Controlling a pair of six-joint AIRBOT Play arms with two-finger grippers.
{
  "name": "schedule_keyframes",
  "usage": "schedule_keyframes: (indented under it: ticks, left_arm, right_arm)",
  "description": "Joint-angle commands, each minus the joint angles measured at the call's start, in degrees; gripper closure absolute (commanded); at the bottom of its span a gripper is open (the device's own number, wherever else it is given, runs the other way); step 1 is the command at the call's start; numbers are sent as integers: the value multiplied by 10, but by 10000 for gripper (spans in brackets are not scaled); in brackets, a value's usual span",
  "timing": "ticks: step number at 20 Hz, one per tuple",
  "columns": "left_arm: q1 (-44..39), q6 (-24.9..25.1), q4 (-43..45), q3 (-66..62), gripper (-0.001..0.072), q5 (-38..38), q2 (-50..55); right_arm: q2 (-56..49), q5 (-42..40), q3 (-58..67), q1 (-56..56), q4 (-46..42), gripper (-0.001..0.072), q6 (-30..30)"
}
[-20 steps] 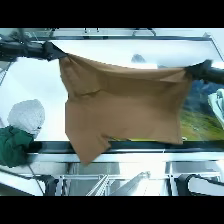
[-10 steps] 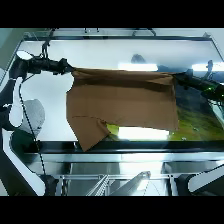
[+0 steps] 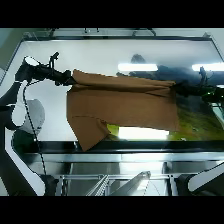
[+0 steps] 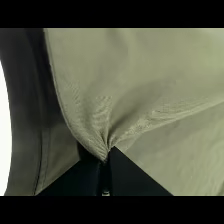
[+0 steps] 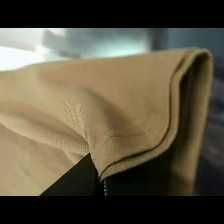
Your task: Fold the shirts.
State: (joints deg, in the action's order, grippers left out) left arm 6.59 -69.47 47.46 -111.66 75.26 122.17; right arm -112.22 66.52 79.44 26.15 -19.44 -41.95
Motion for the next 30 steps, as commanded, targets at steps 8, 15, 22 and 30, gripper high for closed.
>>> schedule_keyframes:
  ticks: [8,15,22,30]
  left_arm:
    - [5,-55,26,-13,116,108,0]
    - [80,-53,26,148,220,171,-113]
    - [128,12,25,463,220,72,-245]
    - [103,14,24,537,220,-34,-271]
  right_arm:
    - [15,7,10,21,-72,447,-59]
    - [118,160,-50,110,-274,346,-165]
    - [165,45,-305,74,-282,418,-131]
    - [166,39,-308,-1,-238,623,-120]
